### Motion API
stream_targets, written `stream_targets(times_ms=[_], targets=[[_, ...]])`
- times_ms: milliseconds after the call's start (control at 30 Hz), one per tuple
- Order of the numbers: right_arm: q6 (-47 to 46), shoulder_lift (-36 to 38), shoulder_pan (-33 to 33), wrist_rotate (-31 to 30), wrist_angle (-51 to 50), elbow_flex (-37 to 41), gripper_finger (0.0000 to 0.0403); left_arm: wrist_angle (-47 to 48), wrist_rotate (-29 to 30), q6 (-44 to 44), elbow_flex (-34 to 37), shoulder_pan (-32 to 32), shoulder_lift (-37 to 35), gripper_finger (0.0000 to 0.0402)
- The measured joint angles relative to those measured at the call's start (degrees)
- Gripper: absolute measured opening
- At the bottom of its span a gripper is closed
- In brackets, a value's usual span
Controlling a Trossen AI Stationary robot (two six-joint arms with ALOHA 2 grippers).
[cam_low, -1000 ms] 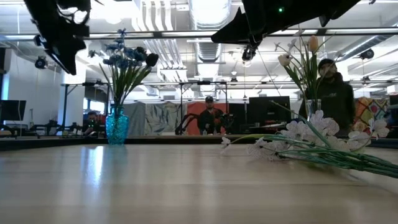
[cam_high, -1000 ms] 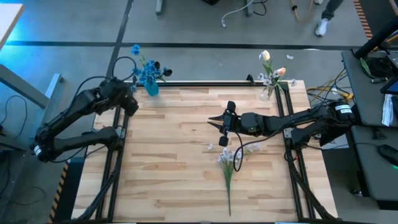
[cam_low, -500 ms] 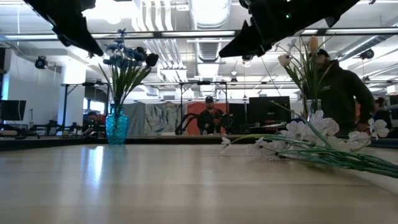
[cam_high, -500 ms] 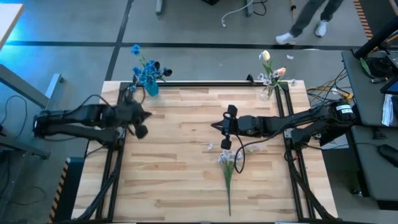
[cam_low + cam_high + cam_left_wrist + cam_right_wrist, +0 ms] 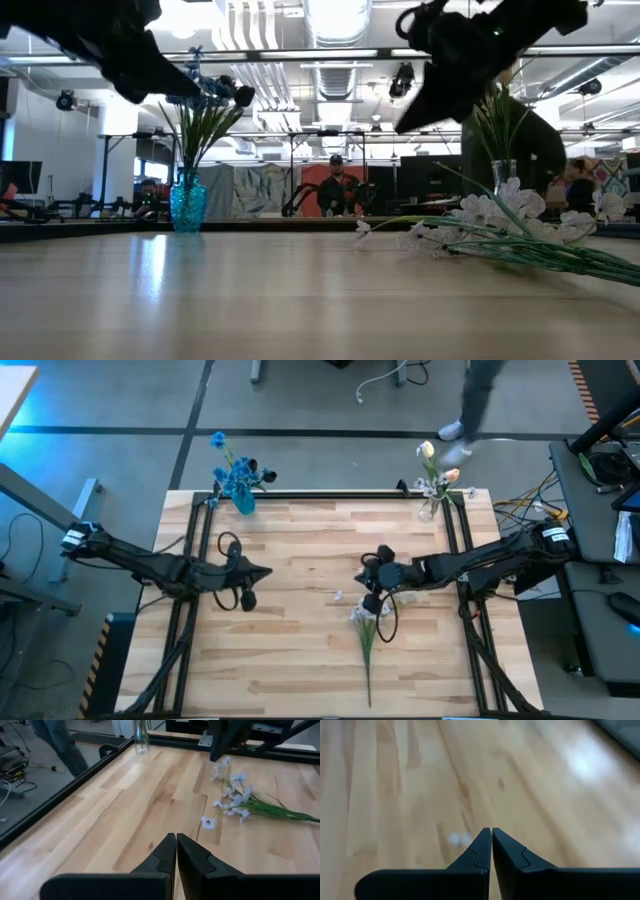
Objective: Sort flowers into vase by color
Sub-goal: Put the white flowers into the transparent vase
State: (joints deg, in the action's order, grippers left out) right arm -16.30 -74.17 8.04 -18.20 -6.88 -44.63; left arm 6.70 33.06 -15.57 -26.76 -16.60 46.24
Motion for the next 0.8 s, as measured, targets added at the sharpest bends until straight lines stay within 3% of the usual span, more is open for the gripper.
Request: stream_targets(times_ms=[233,433,667,800], targets=[[-17.0,-1.0,5.5,0.2,-18.0,-5.7,0.0009,-11.9,0.0,0.0,5.9,0.0,3.0,0.0000],[-30.3,-4.2,11.6,2.8,-26.6,-11.9,0.0022,-17.2,-0.2,0.3,8.2,0.0,4.0,0.0000],[-47.7,-11.1,16.0,13.2,-27.6,-13.0,0.0120,-17.8,-0.2,-0.4,8.2,-0.1,4.6,0.0000],[-53.7,-16.7,18.3,14.8,-27.7,-15.5,0.0184,-17.7,-0.9,1.7,8.2,-0.2,4.7,0.0000]])
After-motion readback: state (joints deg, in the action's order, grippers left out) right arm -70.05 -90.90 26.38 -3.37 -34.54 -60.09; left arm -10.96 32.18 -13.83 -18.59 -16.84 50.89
